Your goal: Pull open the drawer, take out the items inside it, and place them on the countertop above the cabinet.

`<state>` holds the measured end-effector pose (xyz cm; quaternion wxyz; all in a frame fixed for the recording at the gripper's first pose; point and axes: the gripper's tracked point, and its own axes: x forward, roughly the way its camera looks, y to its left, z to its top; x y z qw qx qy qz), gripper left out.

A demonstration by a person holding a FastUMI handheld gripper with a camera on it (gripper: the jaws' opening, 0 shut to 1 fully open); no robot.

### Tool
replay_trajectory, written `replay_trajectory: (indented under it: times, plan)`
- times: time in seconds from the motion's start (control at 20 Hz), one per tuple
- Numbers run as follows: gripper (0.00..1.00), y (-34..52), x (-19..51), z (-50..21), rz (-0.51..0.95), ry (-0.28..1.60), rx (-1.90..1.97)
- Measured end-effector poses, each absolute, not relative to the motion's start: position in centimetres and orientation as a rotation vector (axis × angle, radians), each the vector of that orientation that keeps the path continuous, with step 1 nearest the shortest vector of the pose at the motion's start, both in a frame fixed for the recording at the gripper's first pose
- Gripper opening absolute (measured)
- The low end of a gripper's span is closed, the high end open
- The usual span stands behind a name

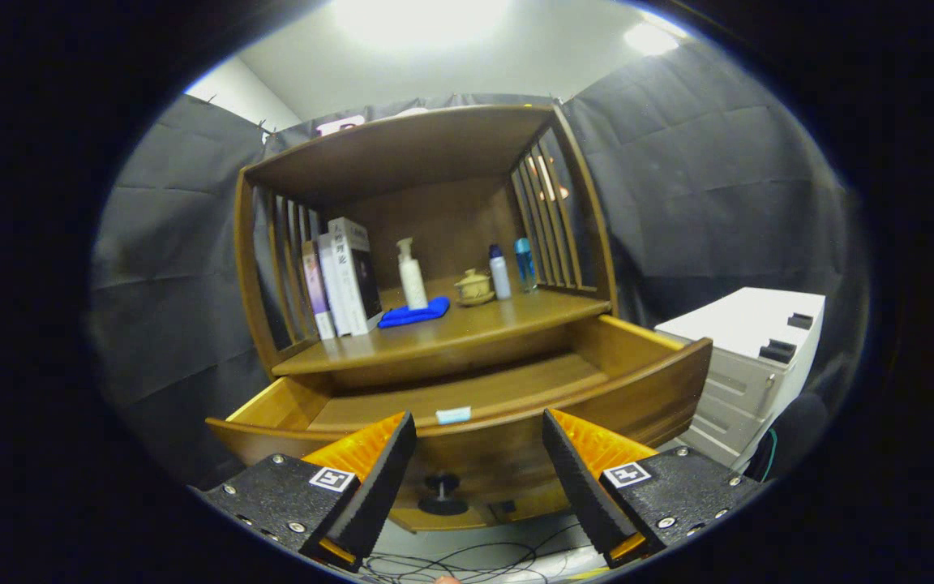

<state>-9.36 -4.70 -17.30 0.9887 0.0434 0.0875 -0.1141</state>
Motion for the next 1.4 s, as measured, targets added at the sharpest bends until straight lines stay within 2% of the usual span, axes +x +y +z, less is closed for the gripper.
replay_trajectory:
  times: [0.3,0.5,0.95,1.4]
  plan:
    - [0.96,-5.1,-4.9,-11.7,-0.244,0.183,0.004]
    - [0.96,-4.2,-1.4,-10.8,-0.254,0.241,-0.001]
    - [0.97,-4.2,3.6,-19.3,-0.283,0.623,-0.081]
    - [0.97,-3.9,3.6,-26.8,-0.305,0.952,0.005]
